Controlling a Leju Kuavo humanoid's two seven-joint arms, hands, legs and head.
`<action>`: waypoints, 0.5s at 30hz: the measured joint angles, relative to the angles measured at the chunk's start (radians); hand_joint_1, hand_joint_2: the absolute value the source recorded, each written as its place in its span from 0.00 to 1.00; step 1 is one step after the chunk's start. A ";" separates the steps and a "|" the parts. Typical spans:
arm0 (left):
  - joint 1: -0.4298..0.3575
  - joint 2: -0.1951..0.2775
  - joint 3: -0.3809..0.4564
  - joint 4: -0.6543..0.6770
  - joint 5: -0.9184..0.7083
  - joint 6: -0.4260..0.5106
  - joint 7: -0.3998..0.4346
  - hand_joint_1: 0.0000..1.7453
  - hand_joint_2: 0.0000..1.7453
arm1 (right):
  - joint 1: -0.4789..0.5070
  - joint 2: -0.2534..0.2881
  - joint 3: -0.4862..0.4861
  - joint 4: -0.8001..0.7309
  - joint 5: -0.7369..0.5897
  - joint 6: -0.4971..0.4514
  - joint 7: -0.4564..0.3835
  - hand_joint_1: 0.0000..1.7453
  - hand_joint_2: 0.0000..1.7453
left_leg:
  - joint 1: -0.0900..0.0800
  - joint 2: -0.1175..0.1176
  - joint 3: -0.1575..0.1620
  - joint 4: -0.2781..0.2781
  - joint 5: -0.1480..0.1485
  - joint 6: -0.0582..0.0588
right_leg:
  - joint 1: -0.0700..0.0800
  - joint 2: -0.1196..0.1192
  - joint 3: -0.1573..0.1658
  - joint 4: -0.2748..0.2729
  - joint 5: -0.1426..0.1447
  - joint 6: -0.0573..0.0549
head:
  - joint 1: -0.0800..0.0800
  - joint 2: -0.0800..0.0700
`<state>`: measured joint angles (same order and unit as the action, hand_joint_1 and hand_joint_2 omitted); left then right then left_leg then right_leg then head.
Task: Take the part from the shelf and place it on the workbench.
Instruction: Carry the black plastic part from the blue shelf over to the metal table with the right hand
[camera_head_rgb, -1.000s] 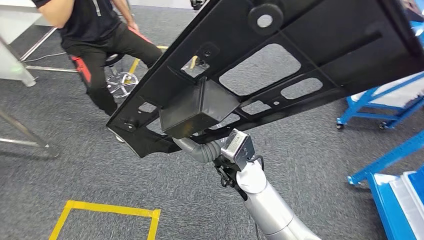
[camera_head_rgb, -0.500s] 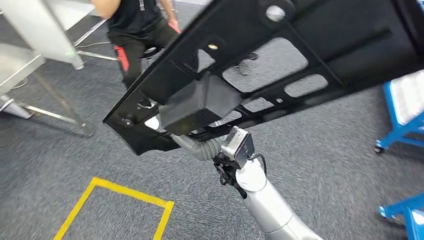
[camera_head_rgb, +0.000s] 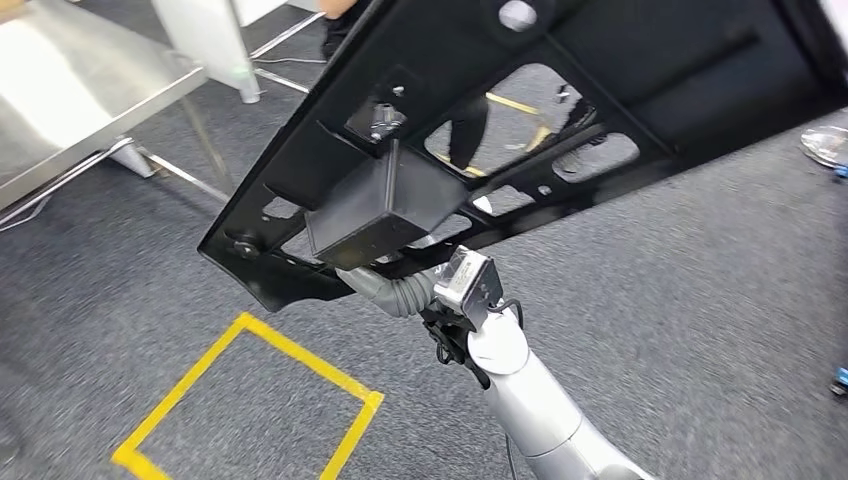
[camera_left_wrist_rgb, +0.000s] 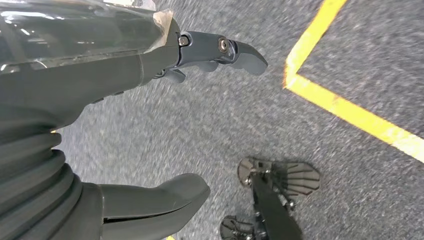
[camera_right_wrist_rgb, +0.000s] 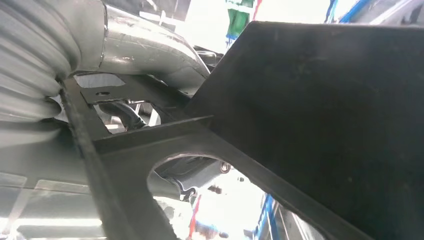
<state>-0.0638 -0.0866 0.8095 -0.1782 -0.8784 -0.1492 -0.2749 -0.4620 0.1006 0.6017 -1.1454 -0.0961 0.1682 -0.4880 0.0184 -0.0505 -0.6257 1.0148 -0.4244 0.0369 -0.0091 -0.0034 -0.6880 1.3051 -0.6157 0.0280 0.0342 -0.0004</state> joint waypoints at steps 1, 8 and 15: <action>0.001 0.000 0.000 0.000 0.000 0.000 0.000 0.00 1.00 | 0.000 0.000 0.000 0.002 0.000 0.000 0.000 1.00 1.00 | 0.001 -0.017 0.000 0.001 0.001 -0.001 | -0.002 0.003 0.011 -0.030 0.019 0.010 | 0.000 0.000; 0.010 0.001 0.001 0.001 -0.007 -0.001 0.005 0.00 1.00 | -0.001 0.004 0.000 0.002 -0.001 -0.003 0.000 1.00 1.00 | 0.006 -0.093 -0.018 0.003 0.010 -0.041 | -0.017 0.048 0.123 -0.277 0.127 0.003 | -0.001 0.000; 0.007 -0.002 -0.002 0.002 -0.029 -0.005 0.010 0.00 1.00 | 0.028 0.005 -0.012 -0.016 0.005 -0.021 0.009 1.00 1.00 | 0.004 0.048 -0.149 0.283 -0.116 -0.057 | -0.010 -0.045 0.126 -0.282 0.126 -0.033 | -0.008 0.000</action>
<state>-0.0572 -0.0881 0.8079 -0.1767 -0.9079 -0.1545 -0.2647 -0.4339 0.1059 0.5901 -1.1611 -0.0914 0.1475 -0.4786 0.0226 -0.0023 -0.7752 1.2974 -0.5406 -0.0202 -0.0190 -0.0488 -0.5623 1.0235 -0.4900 -0.0052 0.0259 -0.0004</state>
